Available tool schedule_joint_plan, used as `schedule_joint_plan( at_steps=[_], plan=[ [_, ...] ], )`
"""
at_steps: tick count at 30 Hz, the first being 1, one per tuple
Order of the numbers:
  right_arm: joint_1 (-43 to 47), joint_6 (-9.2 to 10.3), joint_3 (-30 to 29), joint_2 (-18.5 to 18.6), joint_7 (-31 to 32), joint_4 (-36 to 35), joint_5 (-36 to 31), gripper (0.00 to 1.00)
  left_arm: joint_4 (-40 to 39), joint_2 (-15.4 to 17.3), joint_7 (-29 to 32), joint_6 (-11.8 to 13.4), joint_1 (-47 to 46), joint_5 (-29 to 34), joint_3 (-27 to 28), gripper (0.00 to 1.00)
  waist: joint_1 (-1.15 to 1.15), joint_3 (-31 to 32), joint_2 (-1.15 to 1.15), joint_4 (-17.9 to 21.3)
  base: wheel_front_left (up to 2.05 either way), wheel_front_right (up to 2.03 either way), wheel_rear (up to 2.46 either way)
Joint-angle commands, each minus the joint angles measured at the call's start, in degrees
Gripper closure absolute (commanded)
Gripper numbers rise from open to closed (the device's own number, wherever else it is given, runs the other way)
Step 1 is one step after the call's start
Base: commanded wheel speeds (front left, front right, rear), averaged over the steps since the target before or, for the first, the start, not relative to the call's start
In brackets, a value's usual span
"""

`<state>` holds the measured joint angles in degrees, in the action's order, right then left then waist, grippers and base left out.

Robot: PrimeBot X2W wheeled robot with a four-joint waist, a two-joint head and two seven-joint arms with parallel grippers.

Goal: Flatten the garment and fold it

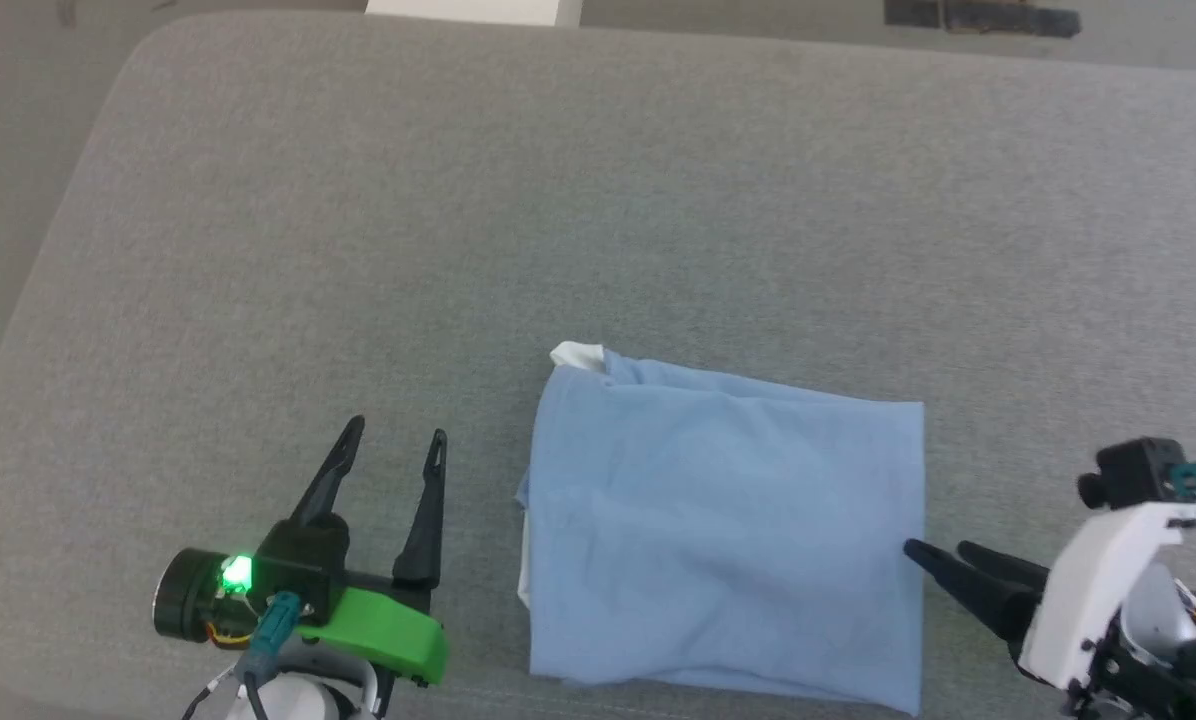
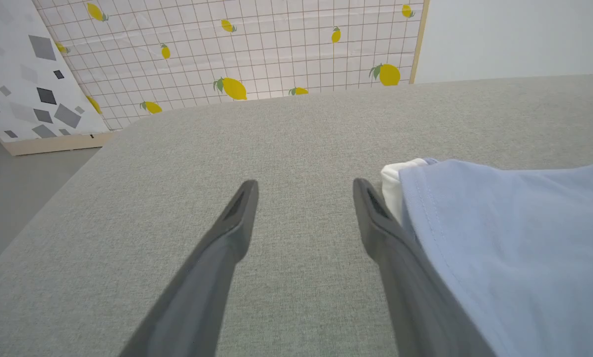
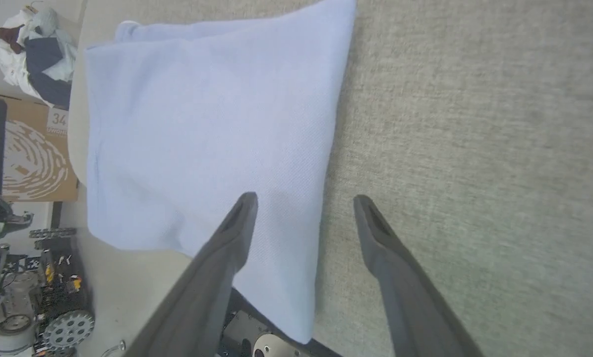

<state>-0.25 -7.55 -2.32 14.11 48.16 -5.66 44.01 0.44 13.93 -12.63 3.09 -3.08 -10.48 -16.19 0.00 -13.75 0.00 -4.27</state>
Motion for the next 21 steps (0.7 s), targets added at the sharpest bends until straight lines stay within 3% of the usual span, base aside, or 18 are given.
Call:
schedule_joint_plan(
  at_steps=[1, 6, 14, 15, 16, 21],
  plan=[
    [-1.73, 0.06, -0.35, -1.04, 1.73, 1.03, 0.18, 0.0, 0.03, -0.05, -0.1, -0.14, -1.33, -0.14, -0.23, 0.0, 0.0, -1.3, 0.0, -1.44, 0.0, 0.0, 0.0],
    [-4.84, 0.06, -1.21, -4.63, 6.17, 4.96, -2.15, 0.0, 0.64, -0.68, -0.26, -0.03, -2.5, -0.18, -0.85, 0.0, 0.0, -2.46, 0.0, -3.29, 0.0, 0.0, 0.0],
    [-6.19, 0.06, 0.17, -7.67, 7.96, 8.52, -6.26, 0.0, 1.4, -0.98, -0.77, 0.34, -3.62, -0.53, -0.82, 0.0, 0.0, -3.89, 0.0, -5.0, 0.0, 0.0, 0.0],
    [-6.21, 0.06, 0.35, -7.89, 7.91, 8.83, -6.57, 0.55, 1.45, -0.97, -0.82, 0.36, -3.68, -0.56, -0.81, 0.0, 0.0, -4.01, 0.0, -5.06, 0.0, 0.0, 0.0],
    [-6.27, 0.06, 0.5, -8.12, 7.7, 9.17, -6.93, 0.98, 1.53, -0.96, -0.9, 0.38, -3.77, -0.6, -0.81, 0.0, 0.0, -4.11, 0.0, -5.12, 0.0, 0.0, 0.0],
    [-6.97, 0.06, 1.38, -7.93, 6.05, 9.57, -8.32, 1.0, 2.13, -0.89, -1.13, 0.55, -4.2, -0.81, -0.68, 0.0, 0.0, -3.8, 0.0, -4.83, 0.0, 0.0, 0.0]
  ],
)
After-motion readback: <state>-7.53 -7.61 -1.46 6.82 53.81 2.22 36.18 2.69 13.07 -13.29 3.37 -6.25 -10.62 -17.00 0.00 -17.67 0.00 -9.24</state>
